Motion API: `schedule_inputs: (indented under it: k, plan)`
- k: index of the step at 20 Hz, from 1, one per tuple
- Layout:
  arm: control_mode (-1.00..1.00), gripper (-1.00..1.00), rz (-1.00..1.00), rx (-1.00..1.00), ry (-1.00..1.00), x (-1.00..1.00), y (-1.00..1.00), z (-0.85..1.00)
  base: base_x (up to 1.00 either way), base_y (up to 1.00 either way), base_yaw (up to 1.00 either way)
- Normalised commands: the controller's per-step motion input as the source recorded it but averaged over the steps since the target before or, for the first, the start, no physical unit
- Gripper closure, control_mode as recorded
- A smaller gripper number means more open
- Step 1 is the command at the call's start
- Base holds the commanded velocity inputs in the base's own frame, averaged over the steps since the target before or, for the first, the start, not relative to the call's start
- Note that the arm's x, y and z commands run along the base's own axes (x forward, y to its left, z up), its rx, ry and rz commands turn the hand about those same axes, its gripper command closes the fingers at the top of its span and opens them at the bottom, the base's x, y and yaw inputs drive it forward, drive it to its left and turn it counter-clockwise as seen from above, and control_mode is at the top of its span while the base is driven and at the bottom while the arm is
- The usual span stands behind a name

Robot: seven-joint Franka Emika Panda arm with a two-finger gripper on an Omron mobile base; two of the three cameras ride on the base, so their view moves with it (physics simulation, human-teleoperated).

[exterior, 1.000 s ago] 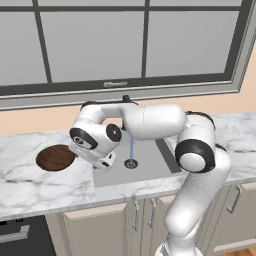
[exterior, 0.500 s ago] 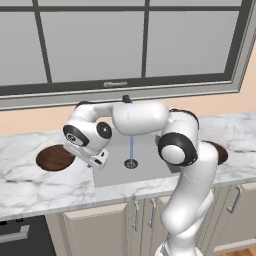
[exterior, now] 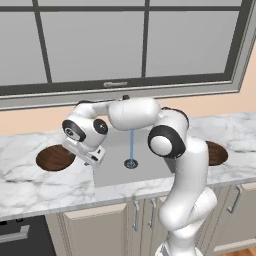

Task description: Rinse each bowl for a few seconds and place them down in the sink or on the counter.

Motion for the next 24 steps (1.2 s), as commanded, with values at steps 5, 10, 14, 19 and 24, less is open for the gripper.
schedule_inputs:
  k: [5, 10, 14, 19, 24]
  plan:
    - [-1.0, -1.0, 0.01, 0.0, 0.06, 0.41, 0.06, 0.0, 0.0, 0.0, 0.0]
    - [-1.0, -1.0, 0.0, 0.0, 0.03, 0.32, 0.16, -0.02, 0.0, 0.0, 0.0]
    - [-1.0, -1.0, 0.0, -0.05, 0.0, 0.14, 0.34, -0.04, 0.0, 0.0, 0.0]
    - [-1.0, -1.0, 0.0, -0.16, 0.0, 0.04, 0.37, -0.01, 0.0, 0.0, 0.0]
    - [-1.0, -1.0, 0.01, -0.21, 0.0, 0.0, 0.38, -0.04, 0.0, 0.0, 0.0]
